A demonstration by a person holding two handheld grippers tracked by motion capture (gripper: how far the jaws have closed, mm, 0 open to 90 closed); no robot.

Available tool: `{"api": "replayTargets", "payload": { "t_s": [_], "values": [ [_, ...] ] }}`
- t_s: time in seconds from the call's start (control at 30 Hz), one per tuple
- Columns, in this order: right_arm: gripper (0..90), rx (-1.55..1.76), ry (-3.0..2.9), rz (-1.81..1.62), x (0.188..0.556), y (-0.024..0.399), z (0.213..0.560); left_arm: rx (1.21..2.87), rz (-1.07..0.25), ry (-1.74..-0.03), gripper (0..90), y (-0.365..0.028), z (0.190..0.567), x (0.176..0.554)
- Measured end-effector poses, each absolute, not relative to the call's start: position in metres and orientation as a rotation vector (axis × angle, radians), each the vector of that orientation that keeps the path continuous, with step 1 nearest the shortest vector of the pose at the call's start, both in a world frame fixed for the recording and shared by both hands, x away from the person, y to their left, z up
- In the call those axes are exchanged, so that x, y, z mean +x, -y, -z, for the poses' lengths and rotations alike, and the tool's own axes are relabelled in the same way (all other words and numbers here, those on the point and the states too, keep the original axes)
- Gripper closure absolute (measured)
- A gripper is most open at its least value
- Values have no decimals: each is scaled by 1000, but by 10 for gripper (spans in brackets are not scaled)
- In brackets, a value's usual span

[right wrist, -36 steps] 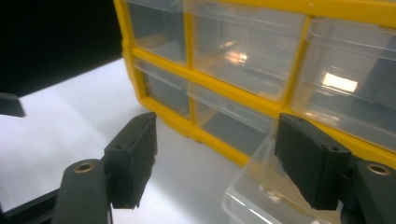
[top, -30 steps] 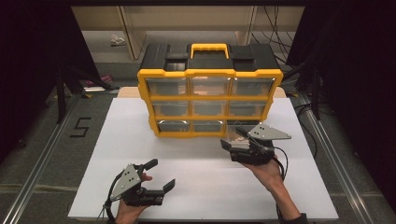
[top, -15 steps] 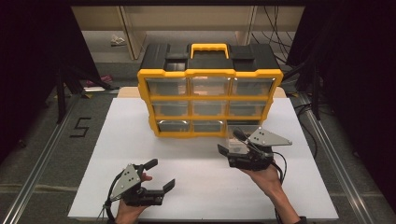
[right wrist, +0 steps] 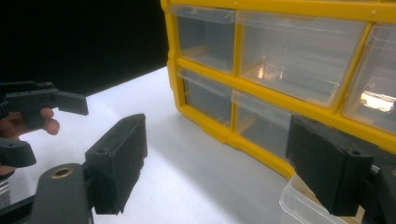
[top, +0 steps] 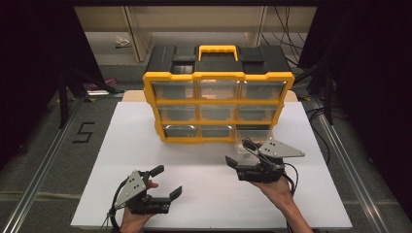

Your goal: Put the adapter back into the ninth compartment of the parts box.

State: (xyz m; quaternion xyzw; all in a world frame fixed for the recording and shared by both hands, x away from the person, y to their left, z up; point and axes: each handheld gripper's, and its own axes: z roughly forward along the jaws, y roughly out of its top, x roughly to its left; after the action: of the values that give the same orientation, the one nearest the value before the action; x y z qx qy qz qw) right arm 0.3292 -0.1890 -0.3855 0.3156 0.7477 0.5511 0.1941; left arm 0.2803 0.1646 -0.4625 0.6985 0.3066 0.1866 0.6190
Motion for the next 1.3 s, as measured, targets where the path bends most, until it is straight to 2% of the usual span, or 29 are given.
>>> {"api": "replayTargets", "payload": {
  "t_s": [1.3],
  "values": [
    [185, 846, -2065, -1618, 312, 193, 395, 1604, -428, -704, 84, -165, 462, 280]
  ]
}}
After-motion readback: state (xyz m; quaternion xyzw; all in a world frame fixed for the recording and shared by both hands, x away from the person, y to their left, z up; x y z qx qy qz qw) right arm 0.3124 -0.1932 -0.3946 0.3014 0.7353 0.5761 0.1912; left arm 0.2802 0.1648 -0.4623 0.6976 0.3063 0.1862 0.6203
